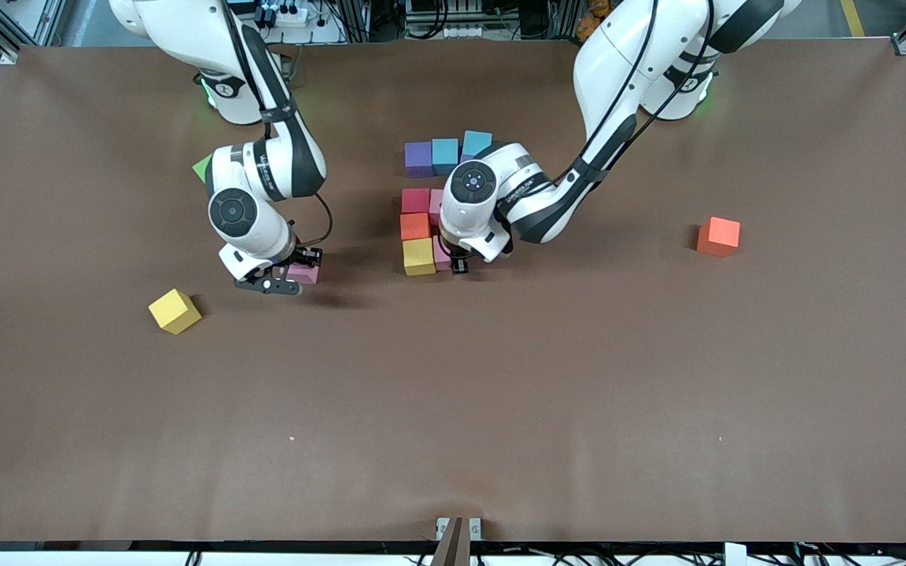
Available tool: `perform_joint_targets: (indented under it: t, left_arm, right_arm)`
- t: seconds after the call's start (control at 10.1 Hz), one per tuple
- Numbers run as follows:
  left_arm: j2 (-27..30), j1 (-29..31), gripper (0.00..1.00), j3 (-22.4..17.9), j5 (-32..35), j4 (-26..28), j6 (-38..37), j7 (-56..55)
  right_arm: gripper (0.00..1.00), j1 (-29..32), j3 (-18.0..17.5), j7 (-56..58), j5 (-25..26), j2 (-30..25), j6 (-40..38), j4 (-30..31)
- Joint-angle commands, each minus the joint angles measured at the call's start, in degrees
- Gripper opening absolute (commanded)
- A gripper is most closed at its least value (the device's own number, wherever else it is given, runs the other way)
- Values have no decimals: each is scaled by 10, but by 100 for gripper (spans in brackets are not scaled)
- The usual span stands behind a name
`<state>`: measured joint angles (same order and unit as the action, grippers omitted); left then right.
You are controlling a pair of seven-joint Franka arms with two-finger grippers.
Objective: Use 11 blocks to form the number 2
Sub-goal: 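Grasp the loose pink cube with the right gripper and lift it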
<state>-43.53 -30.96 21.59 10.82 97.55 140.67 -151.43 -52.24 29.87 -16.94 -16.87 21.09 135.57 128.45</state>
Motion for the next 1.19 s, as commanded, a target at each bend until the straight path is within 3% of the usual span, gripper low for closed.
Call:
perform_joint_targets:
  t: [0.0,0.59,0.69,0.79,1.09]
  left_arm:
    - [-17,-15,39,-6,2,-18,2,-9]
    - [-23,-22,43,-7,3,-19,2,-4]
    - [-24,-22,64,-7,3,-19,2,-3]
    - [-23,-22,100,-7,12,-19,2,1]
    - [-4,-12,100,-6,25,-21,-3,11]
  right_arm:
    - [10,-1,1,-2,-1,-32,0,9]
    - [11,-1,1,-18,-5,-43,-60,-48]
    - [11,0,1,-18,-5,-43,-60,-50]
    - [11,1,2,-18,-5,-44,-60,-52]
    - [11,5,4,-18,-5,-44,-61,-54]
